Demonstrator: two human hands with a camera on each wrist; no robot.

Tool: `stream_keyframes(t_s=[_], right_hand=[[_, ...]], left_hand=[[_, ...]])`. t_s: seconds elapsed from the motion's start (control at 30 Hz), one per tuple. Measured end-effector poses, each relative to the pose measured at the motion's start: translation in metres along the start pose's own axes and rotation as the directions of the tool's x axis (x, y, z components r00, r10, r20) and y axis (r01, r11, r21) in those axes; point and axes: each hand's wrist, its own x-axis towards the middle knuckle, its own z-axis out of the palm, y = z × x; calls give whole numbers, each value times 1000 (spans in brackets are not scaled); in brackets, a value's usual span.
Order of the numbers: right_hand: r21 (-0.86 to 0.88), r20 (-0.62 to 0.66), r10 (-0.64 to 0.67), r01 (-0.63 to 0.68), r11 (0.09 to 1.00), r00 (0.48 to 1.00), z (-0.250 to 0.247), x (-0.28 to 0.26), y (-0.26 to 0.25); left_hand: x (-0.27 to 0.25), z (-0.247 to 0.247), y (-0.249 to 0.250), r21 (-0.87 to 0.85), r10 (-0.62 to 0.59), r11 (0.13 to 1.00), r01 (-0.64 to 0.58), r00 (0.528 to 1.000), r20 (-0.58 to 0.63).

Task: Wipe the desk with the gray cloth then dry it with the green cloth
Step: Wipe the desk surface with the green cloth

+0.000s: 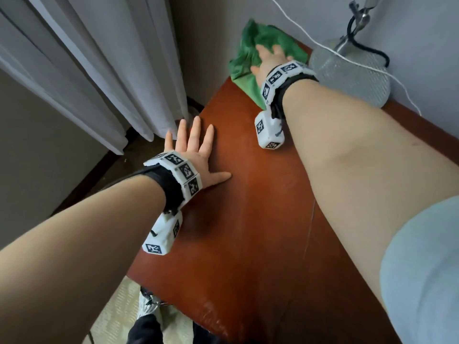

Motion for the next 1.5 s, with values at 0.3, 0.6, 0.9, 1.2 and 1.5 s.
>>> stream_keyframes(t_s=[0.3, 0.6, 0.9, 1.2, 1.5], right_hand=[[-90, -36, -22, 19, 996, 999, -26, 12, 14], [-13, 39, -68, 68, 998, 997, 21, -117, 96], [170, 40, 614, -611, 773, 788, 22, -164, 201], [40, 48, 339, -341, 939, 939, 29, -152, 121], [25, 15, 98, -98, 995, 995, 19, -158, 124]], left_hand=[[2, -2, 0, -10, -27, 1000, 27, 998, 56], [-4, -10, 3, -27, -29, 999, 32, 995, 93], [-6, -8, 4, -39, -28, 999, 30, 998, 56], [-7, -8, 5, -42, -34, 998, 37, 997, 62], [-10, -9, 6, -58, -36, 998, 39, 998, 56]])
